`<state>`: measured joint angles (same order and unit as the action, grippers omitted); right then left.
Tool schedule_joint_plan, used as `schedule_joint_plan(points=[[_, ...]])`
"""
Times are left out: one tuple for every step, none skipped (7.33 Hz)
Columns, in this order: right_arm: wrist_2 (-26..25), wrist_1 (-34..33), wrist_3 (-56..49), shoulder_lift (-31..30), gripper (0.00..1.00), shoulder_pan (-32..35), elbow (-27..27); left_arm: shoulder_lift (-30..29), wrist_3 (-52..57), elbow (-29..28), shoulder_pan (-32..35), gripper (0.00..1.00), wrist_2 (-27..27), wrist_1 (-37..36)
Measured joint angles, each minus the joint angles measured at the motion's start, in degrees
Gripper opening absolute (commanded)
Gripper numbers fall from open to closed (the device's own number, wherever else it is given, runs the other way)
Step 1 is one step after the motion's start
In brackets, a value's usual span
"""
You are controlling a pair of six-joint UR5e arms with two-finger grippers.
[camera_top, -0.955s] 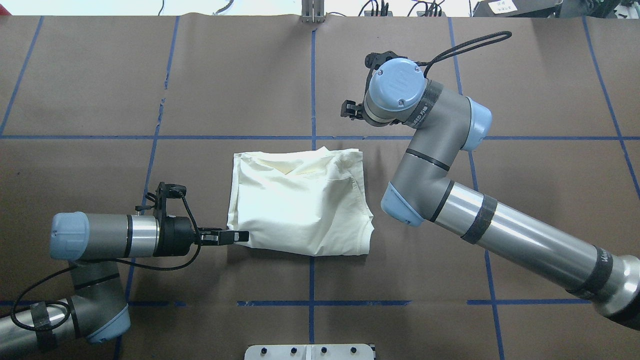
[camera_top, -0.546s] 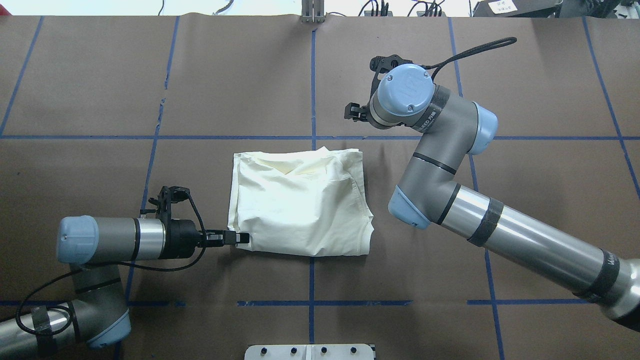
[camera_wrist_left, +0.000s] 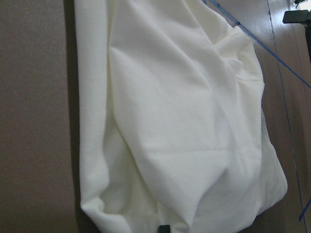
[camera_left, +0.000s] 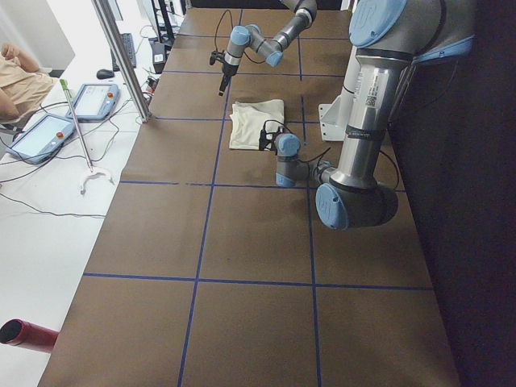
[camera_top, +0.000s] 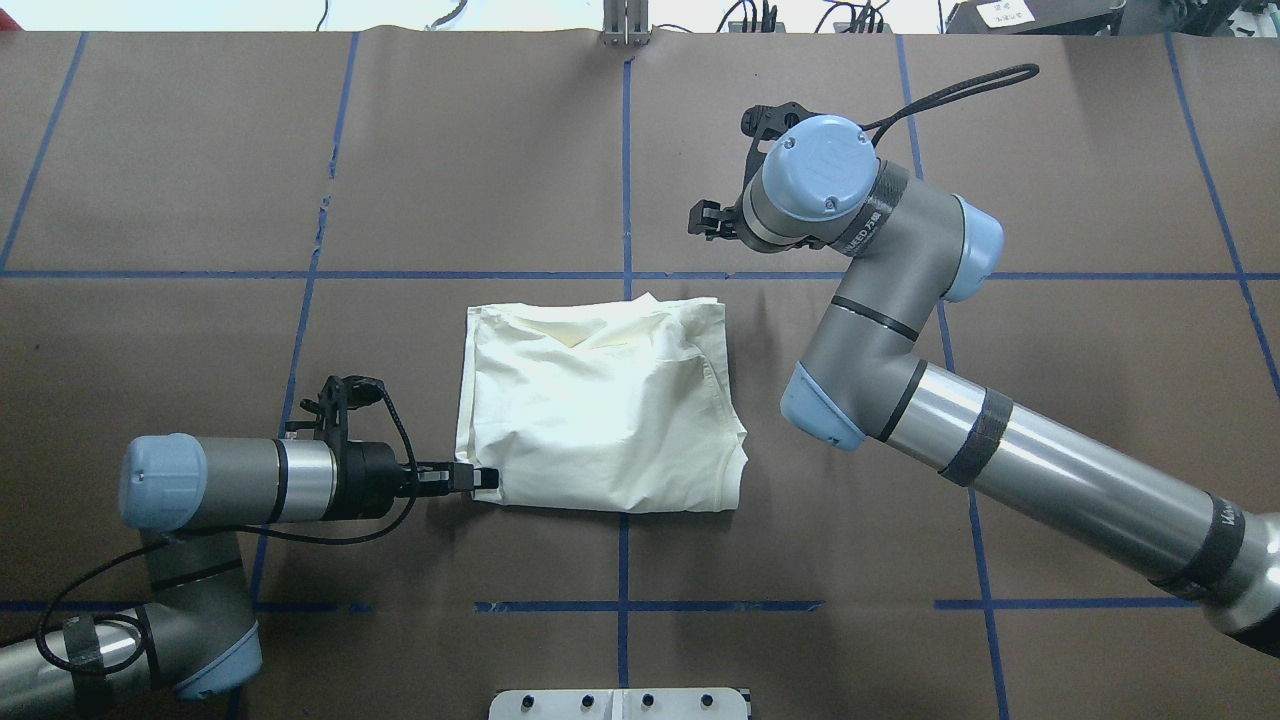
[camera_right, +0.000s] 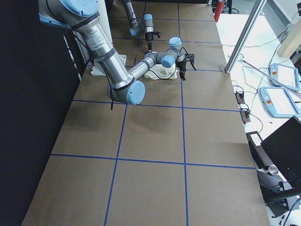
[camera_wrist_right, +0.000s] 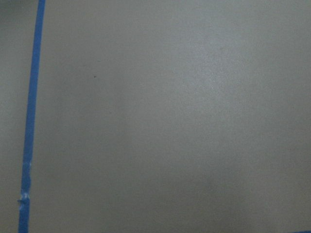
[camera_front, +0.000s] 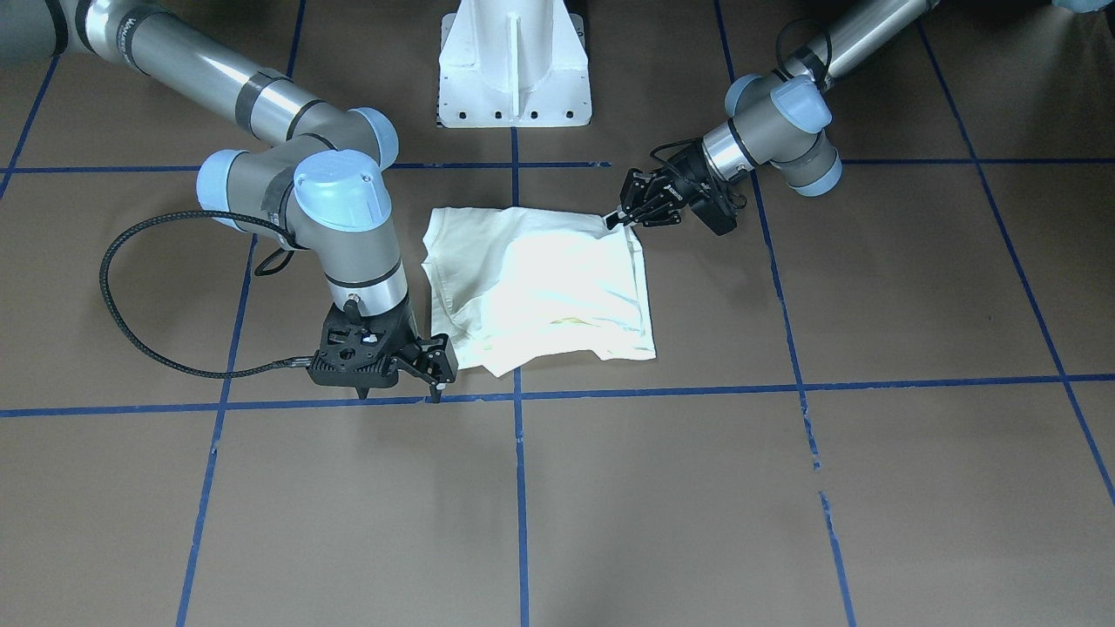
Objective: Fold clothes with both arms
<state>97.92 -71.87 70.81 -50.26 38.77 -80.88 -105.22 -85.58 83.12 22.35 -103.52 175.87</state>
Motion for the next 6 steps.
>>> schedule_joint_plan(points=[[0.4, -0.1, -0.2, -0.1, 1.00, 0.2, -0.4, 0.1, 0.2, 0.6, 0.0, 1.00, -0.3, -0.1], [0.6, -0.2, -0.3, -0.1, 1.00, 0.3, -0.6, 0.4, 0.3, 1.8, 0.1, 1.00, -0.5, -0.1], [0.7, -0.2, -0.3, -0.1, 1.00, 0.4, -0.7, 1.7, 0.4, 3.8, 0.3, 1.00, -1.1, -0.1], [0.7, -0.3, -0.3, -0.1, 1.00, 0.4, -0.7, 3.2, 0.5, 5.7, 0.8, 1.00, -2.2, -0.2], [0.7, -0.3, -0.3, -0.1, 1.00, 0.4, -0.8, 4.0, 0.4, 7.2, 1.3, 1.00, -3.1, -1.0], [0.7, -0.3, -0.3, -0.1, 1.00, 0.5, -0.8, 3.0, 0.0, 8.1, 1.4, 1.00, -3.2, -3.3]])
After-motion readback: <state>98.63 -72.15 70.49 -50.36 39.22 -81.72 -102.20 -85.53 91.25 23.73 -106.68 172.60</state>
